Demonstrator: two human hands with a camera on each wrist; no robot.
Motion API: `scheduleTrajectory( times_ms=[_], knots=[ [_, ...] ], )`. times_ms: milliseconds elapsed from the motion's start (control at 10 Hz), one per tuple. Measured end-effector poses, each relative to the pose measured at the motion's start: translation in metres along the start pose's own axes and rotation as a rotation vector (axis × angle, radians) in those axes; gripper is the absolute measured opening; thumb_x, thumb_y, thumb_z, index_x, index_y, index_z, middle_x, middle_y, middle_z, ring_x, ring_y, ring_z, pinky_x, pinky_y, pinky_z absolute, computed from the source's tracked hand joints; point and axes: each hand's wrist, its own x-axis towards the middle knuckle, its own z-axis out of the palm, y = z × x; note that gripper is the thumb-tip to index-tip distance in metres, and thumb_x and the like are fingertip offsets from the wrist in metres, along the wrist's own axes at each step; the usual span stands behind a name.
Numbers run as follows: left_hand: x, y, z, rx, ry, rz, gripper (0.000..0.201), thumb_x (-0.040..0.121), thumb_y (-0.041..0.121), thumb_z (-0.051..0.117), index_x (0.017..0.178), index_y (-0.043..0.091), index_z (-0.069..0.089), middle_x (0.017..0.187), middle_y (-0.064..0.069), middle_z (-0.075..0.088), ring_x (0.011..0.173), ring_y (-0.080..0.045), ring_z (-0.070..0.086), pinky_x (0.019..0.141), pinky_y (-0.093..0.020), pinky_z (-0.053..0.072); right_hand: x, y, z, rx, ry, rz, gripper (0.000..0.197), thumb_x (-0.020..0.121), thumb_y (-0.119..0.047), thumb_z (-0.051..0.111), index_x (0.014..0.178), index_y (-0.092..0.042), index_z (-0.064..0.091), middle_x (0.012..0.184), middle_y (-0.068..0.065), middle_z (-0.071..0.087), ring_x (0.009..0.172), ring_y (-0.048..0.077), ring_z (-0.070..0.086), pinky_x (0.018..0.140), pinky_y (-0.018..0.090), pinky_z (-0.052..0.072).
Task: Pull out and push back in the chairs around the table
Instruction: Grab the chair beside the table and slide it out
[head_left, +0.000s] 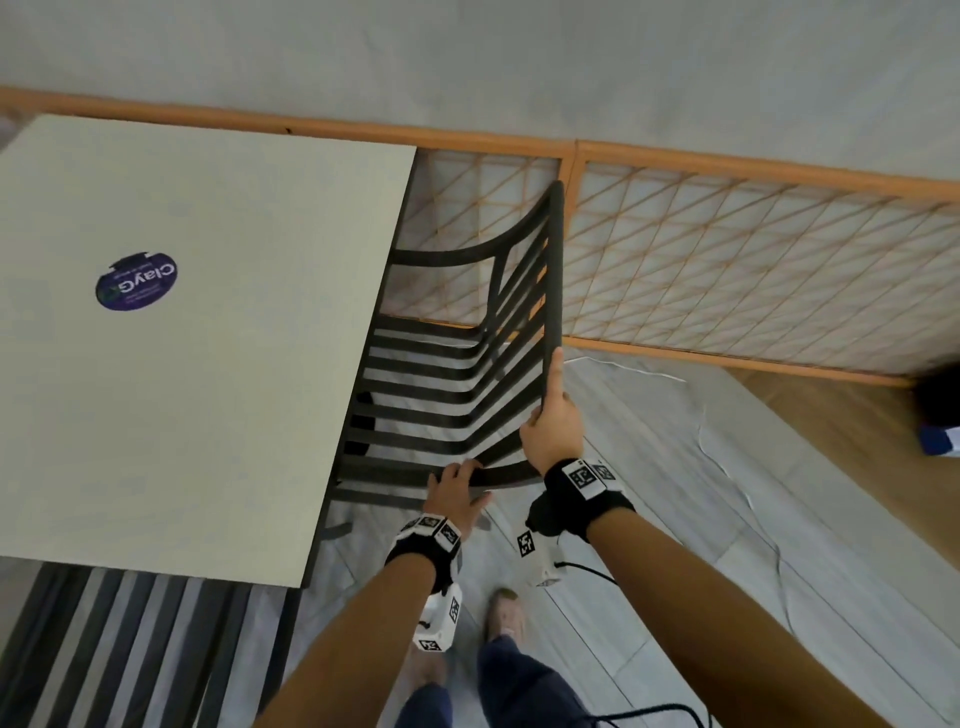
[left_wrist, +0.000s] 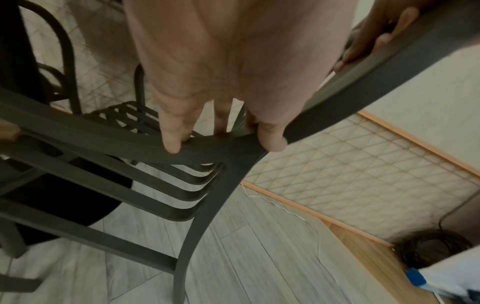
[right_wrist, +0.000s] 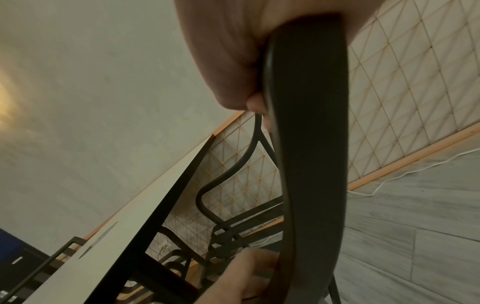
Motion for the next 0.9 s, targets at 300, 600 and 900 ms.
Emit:
scheduleTrajectory(
  times_ms=[300, 600, 900],
  knots=[
    [-0.045, -0.052, -0.007, -0.151, 0.003, -0.205, 0.076, 0.092, 0.013, 0.063, 0.152, 0.024, 0.018, 0.153, -0.013, 0.038, 0.137, -0.030, 0.044, 0.113, -0.041, 0.042, -0.005, -0.006, -0.006, -0.033, -0.022, 0.029, 0.088, 0.090, -0.019, 0.049, 0.147, -0.029, -0.018, 0.111, 0.027, 0.058, 0.085, 0.034, 0.061, 0.080, 0.046, 0.053],
    [-0.072, -0.101, -0.031, -0.078, -0.059, -0.176, 0.061, 0.090, 0.010, 0.060, 0.144, 0.012, 0.031, 0.143, -0.016, 0.049, 0.130, -0.031, 0.052, 0.109, -0.038, 0.045, -0.019, -0.015, -0.010, -0.155, -0.094, 0.068, 0.091, 0.087, -0.006, 0.051, 0.148, -0.024, -0.015, 0.121, 0.028, 0.052, 0.092, 0.040, 0.061, 0.077, 0.042, 0.051],
    [-0.163, -0.150, -0.053, 0.063, -0.108, -0.038, 0.053, 0.094, 0.014, 0.054, 0.143, 0.010, 0.032, 0.140, -0.015, 0.052, 0.126, -0.029, 0.055, 0.103, -0.033, 0.047, -0.103, -0.032, -0.035, -0.221, -0.061, 0.045, 0.047, 0.084, -0.012, 0.053, 0.130, -0.007, 0.045, 0.131, 0.022, 0.049, 0.116, 0.038, 0.048, 0.093, 0.039, 0.043]
  ],
)
